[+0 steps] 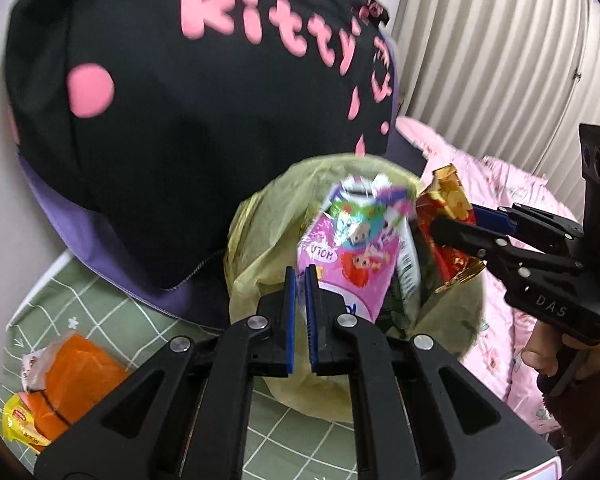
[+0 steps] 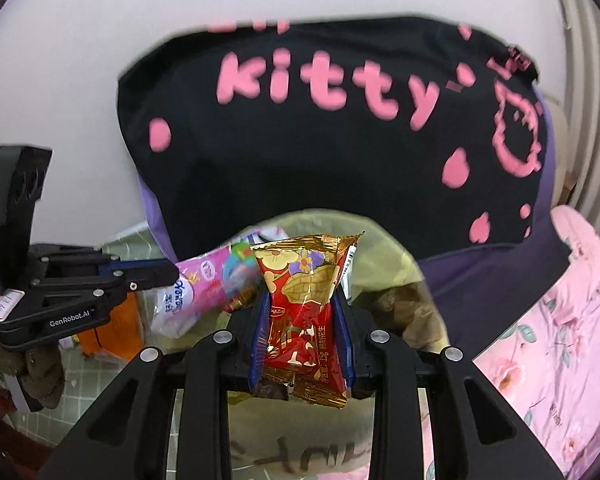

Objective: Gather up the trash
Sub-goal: 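Lower both wrappers into the yellow bag and open both grippers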

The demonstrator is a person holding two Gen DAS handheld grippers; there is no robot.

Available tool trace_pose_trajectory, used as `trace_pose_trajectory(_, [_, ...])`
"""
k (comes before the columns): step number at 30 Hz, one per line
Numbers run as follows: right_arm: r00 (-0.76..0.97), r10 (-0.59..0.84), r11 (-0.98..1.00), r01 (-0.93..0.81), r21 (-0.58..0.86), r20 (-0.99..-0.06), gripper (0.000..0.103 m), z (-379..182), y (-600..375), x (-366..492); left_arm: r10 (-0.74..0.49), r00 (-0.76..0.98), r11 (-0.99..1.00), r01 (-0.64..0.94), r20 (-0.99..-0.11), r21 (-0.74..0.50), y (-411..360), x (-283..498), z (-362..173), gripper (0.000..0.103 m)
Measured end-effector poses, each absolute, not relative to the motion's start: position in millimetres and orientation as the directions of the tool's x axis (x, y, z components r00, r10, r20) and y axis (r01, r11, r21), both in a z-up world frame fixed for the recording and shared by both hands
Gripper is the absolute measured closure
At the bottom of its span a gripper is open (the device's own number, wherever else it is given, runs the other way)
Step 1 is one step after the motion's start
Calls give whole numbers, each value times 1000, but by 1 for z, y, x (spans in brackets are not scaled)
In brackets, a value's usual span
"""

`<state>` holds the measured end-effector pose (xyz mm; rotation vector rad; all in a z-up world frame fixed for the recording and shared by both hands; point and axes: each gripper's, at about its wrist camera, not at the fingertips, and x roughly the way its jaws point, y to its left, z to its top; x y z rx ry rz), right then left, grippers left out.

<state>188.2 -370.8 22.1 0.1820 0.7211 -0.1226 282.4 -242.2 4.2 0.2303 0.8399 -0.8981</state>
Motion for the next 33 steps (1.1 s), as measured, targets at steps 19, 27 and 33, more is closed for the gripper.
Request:
trace_pose_trajectory(19, [657,-47,981,172,89,-752,75,-20,-399,213,-554,254,619,763,-793,-188,-272,289,-33,98])
trace_pose_trajectory(27, [680,-42,978,177,108,-732,75,-15,-401,203,-573,221,608,761,-789,-228,-270,282,-31,98])
trace_pose_trajectory(33, [694,-34,978,172,120,-720,72,-12,-396,201,-600,224,614,744,-768,-263,-257,280,-25,98])
